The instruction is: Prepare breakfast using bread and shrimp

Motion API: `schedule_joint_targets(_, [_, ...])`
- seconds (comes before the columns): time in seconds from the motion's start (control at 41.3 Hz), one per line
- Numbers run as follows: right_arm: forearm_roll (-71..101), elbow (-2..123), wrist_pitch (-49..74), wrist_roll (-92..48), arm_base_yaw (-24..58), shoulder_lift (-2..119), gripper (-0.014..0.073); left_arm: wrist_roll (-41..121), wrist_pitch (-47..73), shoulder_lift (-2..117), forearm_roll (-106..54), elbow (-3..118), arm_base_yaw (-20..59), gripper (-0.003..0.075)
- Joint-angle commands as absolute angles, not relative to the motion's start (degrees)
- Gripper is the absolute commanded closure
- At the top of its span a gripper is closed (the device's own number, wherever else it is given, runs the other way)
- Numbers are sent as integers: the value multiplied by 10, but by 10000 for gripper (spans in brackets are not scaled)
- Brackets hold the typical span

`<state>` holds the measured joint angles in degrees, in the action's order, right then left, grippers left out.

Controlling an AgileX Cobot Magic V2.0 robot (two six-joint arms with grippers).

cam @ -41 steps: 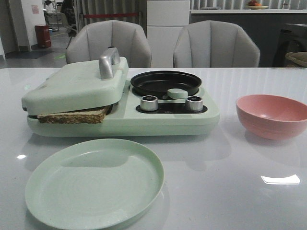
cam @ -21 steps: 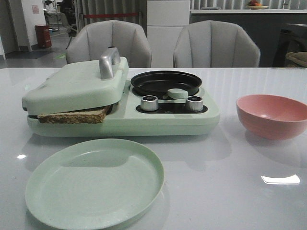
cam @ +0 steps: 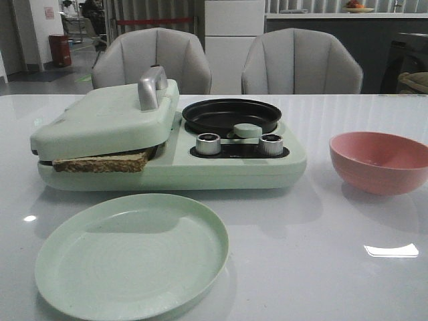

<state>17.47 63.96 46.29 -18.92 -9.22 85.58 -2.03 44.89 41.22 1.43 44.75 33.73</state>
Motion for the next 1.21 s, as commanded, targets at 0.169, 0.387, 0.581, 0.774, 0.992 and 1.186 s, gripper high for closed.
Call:
schedule_joint_targets(0.169, [187,743,425,-210,-96,948,123,-26,405,413,13,461,340,619])
schedule_joint_targets(0.387, [188,794,426,-212,-90,1024,123,-26,405,413,13,461,340,619])
schedule_joint_targets(0.581, [188,826,422,-213,-69,1079,124,-26,405,413,13,461,340,619])
schedule_joint_targets(0.774, [188,836,410,-213,-67,1106,234,-26,405,413,11,461,340,619])
schedule_joint_targets(0.992, [187,836,403,-213,-67,1108,387,-26,406,413,11,461,340,619])
schedule_joint_targets(1.186, [181,836,402,-213,-67,1108,538,-26,406,413,11,461,340,619])
